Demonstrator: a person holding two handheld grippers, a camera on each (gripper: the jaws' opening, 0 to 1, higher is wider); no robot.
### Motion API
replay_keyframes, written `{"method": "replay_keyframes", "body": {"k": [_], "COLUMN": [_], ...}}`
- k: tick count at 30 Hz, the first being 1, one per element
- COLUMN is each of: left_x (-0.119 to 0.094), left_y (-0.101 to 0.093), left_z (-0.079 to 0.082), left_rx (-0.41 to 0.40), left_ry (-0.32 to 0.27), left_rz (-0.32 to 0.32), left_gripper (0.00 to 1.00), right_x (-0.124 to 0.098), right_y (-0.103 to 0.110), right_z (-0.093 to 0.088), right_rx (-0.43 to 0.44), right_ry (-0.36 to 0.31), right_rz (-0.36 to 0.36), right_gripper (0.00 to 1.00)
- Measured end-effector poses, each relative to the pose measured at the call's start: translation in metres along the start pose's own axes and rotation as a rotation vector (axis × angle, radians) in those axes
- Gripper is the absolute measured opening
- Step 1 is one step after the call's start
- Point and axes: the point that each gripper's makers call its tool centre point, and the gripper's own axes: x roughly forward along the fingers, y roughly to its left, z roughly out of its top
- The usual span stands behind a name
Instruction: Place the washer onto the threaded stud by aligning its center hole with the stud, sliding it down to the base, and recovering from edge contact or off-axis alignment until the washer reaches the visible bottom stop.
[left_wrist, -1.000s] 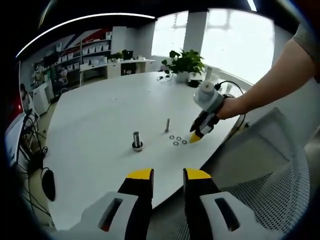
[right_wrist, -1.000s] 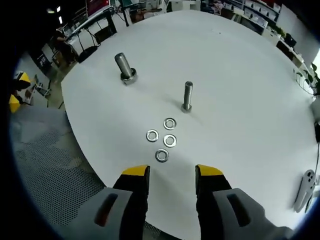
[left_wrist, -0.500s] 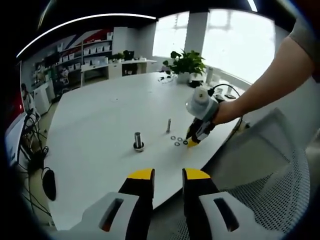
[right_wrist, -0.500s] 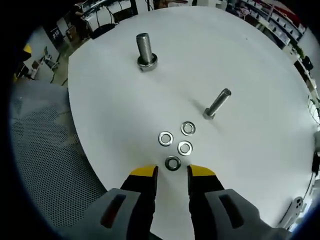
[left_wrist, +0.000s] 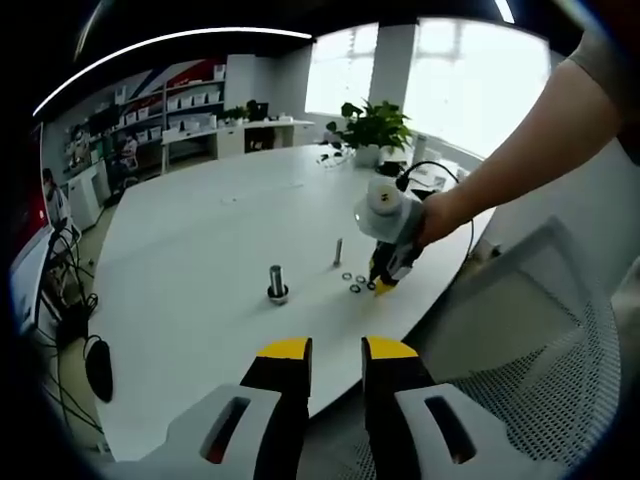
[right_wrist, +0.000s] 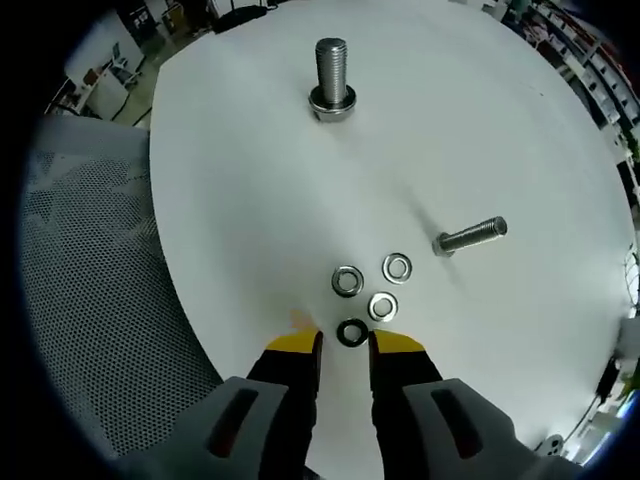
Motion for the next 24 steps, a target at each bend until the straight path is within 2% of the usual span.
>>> {"method": "replay_keyframes", "body": {"k": [3,6,7,11,24], "left_x": [-0.0003,-0.0006,-0.0008,-0.0004,-0.0008], "left_y": [0.0007,0.0019,0.0020,0.0020,0.0039], "left_z": [0.0001,0.0005,0.0006,0.0000,0.0003], "left_rx": [-0.001,-0.003,-0.003,0.001,-0.002], "left_ry": [-0.002,-0.004,-0.005,-0.001,-0.003], "left_rz": [0.004,0.008,0.009,0.010,0.018], "left_gripper": [0.17,0.17,0.17,0.16,0.14], "right_x": [0.0006,0.0018,0.0016,0.0010,0.0003], "right_y": [-0.0058,-0.0065,-0.0064,-0.0075,-0.0063], "right_z": [-0.0004,0.0001,-0.0010,-0.0016,-0.0013], "right_rx": [-0.006,0.004,-0.019,0.006,0.044], "right_ry": [0.013,0.040,0.050,0.060,0.056], "right_rz": [-0.006,0.000,0.002,-0.001,-0.021], "right_gripper": [0.16,0.15,0.15,0.14,0.14]}}
